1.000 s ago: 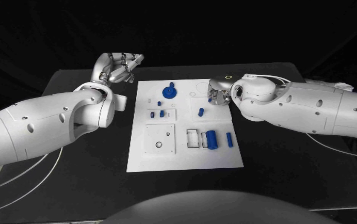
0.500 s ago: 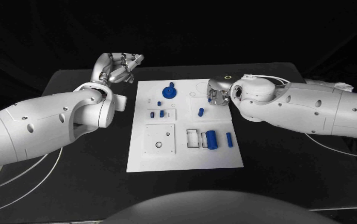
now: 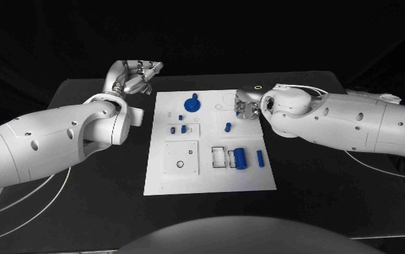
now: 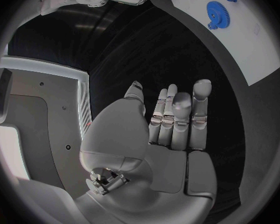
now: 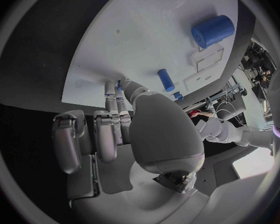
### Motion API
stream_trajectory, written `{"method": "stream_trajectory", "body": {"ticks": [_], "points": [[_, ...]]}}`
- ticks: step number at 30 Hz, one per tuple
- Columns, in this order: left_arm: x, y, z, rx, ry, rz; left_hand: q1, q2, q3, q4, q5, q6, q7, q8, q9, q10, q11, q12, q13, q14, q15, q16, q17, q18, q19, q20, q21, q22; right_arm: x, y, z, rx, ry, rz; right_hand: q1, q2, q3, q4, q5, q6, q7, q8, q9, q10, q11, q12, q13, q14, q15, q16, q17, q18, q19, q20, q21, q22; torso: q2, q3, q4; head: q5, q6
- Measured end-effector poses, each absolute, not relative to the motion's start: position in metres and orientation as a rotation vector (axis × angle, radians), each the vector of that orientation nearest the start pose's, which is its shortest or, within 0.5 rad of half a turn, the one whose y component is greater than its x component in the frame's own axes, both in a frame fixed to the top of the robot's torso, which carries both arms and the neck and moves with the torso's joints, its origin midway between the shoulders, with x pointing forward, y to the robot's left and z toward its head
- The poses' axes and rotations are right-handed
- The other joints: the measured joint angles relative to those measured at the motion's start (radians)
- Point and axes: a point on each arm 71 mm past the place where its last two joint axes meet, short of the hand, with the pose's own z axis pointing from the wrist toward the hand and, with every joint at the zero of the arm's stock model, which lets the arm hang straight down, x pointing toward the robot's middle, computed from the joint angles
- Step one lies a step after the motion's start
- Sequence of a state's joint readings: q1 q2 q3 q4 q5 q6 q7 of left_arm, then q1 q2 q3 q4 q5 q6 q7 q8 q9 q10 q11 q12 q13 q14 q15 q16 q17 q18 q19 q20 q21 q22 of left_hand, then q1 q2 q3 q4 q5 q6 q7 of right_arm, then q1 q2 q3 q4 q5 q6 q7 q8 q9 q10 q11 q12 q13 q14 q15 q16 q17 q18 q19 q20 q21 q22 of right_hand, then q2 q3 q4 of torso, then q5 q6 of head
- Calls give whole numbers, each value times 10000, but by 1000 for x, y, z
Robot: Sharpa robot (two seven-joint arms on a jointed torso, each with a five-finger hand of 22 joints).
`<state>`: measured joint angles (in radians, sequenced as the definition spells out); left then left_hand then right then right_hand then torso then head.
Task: Assemble the parts on the task board
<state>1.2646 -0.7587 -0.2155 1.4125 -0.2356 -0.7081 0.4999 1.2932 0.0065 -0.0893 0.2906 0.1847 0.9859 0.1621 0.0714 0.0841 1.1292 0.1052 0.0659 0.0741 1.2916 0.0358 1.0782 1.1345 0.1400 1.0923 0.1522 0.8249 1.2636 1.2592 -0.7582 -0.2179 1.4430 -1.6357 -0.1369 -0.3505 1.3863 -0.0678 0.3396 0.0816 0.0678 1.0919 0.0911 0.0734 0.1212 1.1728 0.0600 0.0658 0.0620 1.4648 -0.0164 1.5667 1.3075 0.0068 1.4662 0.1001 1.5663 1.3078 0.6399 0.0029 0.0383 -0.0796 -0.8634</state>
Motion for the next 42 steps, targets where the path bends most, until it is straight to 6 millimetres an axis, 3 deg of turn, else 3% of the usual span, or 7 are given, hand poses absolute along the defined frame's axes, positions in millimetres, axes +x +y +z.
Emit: {"method": "stream_trajectory", "body": {"ticks": [26, 42], "points": [[503, 219, -198, -7774, 12779, -11227, 0, 0, -25, 25, 0, 0, 0, 0, 0, 0, 0, 0, -2, 0, 0, 0, -19, 0, 0, 0, 0, -11, 489, -198, -236, -3218, 18843, 2608, 136, 135, 155, -103, -31, 559, 20, 203, 59, 523, -124, -4, -10, 0, 0, 0, -1, 0, 0, 0, 0, -3, -1, -6, 5, 37, 13], [503, 221, -198, -7786, 12760, -11174, 0, 0, -25, 25, 0, 0, 0, 0, 0, 0, 0, 0, 8, 0, 0, 0, -19, -1, 0, 0, -40, -11, 486, -203, -236, -2652, 18645, 3098, 255, 198, 192, -144, -65, 644, 41, 209, 76, 705, -87, -4, -4, 0, 0, 0, -2, 0, 0, 1, 0, -4, 1, -4, -3, 75, 31]]}}
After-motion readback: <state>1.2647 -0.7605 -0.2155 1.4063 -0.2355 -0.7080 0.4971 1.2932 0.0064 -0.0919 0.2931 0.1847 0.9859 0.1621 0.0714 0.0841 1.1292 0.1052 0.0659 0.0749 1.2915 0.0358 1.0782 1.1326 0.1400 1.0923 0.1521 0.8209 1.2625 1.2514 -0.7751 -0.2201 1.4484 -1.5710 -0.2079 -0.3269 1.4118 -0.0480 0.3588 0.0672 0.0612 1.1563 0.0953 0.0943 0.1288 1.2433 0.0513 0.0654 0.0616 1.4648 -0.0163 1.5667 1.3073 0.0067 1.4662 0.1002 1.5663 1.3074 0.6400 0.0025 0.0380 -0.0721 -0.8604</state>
